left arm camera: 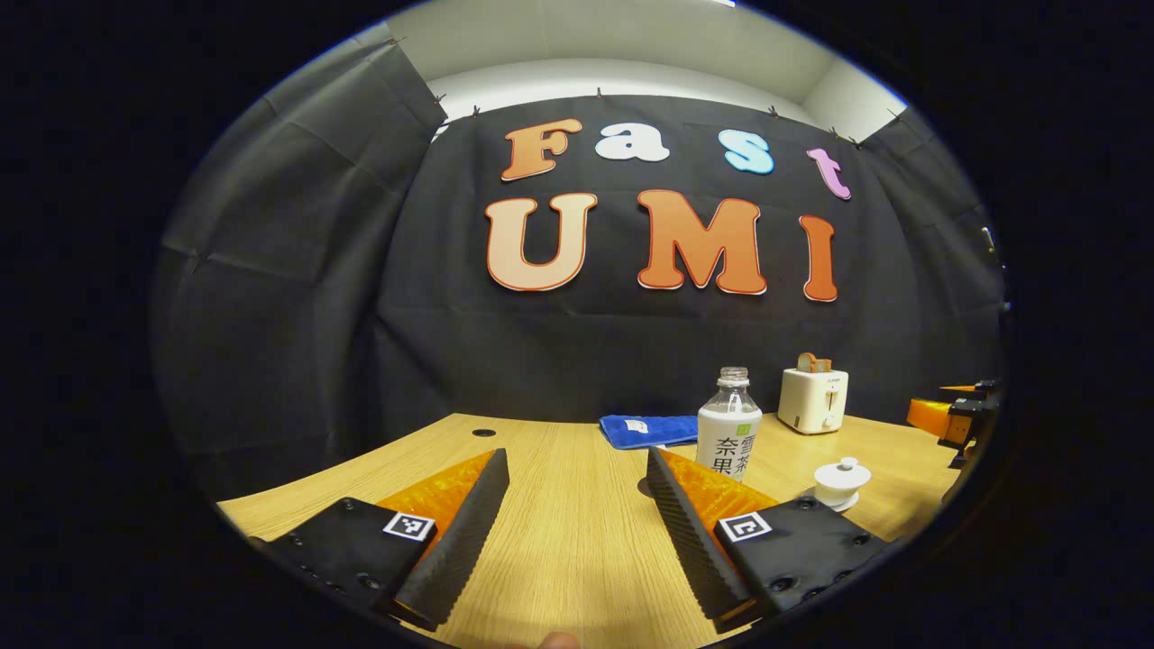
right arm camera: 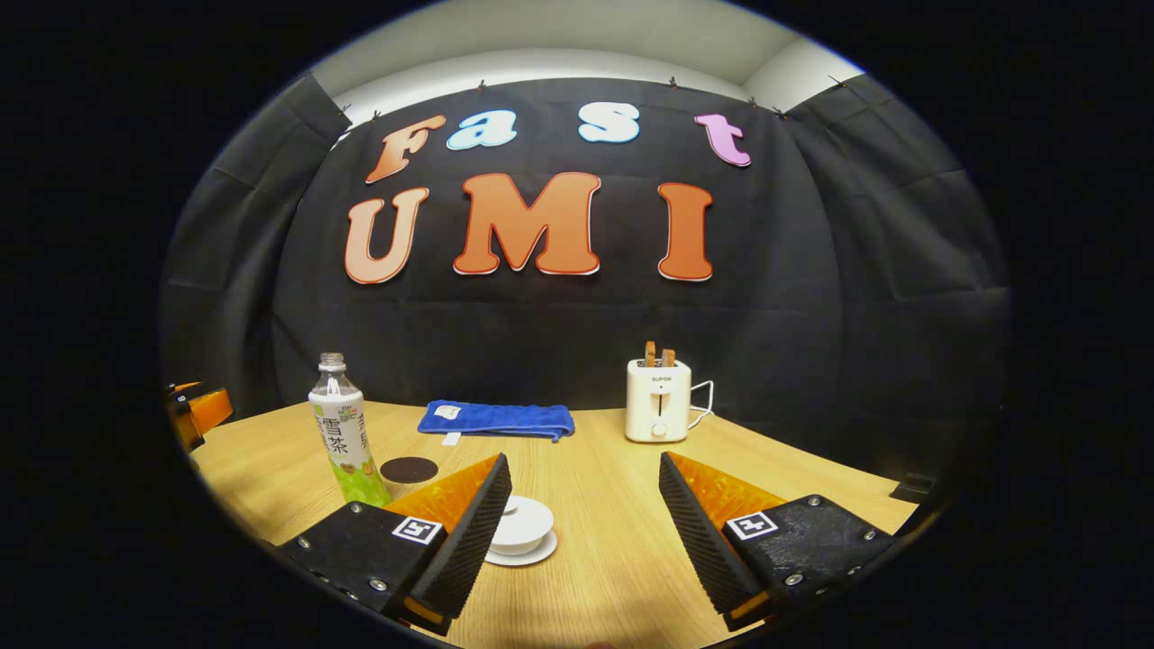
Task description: Open the teacup lid with one hand, grasp the water bottle and pour water into the teacup with the other hand; after pouring, place the water bottle on the coaster and then close the teacup lid.
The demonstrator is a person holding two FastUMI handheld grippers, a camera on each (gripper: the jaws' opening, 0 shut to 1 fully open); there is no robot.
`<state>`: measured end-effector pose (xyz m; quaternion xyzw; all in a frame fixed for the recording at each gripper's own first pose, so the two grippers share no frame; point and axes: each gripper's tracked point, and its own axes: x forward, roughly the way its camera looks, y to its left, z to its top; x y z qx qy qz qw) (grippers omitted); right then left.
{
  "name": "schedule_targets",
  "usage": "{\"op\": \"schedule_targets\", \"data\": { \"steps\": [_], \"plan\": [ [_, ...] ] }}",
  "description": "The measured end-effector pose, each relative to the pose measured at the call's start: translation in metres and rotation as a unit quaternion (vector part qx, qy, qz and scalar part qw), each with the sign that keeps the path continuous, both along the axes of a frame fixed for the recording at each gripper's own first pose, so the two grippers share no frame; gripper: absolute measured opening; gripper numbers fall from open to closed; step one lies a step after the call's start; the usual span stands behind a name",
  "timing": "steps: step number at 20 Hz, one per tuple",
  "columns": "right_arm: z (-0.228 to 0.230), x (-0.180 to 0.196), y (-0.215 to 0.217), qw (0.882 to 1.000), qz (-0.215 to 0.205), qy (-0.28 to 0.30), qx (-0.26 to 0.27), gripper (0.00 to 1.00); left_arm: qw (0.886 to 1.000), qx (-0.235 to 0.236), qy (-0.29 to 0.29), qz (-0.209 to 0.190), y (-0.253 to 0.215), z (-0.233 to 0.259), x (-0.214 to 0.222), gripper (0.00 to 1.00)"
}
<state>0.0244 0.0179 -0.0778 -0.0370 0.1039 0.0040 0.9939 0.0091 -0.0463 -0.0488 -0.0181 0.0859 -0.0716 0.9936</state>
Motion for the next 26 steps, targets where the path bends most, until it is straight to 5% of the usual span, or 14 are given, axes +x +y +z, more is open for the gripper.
{"op": "schedule_targets", "data": {
  "steps": [11,24,26],
  "plan": [
    [-0.053,0.039,0.047,0.995,0.042,0.093,0.002,0.98,1.000,0.012,0.020,0.000,0.003,-0.014,0.002,0.98],
    [-0.086,0.055,0.060,0.986,0.055,0.156,-0.029,0.60,0.999,0.005,0.034,0.008,0.010,-0.026,0.002,0.98],
    [-0.088,0.056,0.060,0.985,0.057,0.162,-0.030,0.60,0.999,0.004,0.035,0.008,0.011,-0.025,0.001,0.98]
  ]
}}
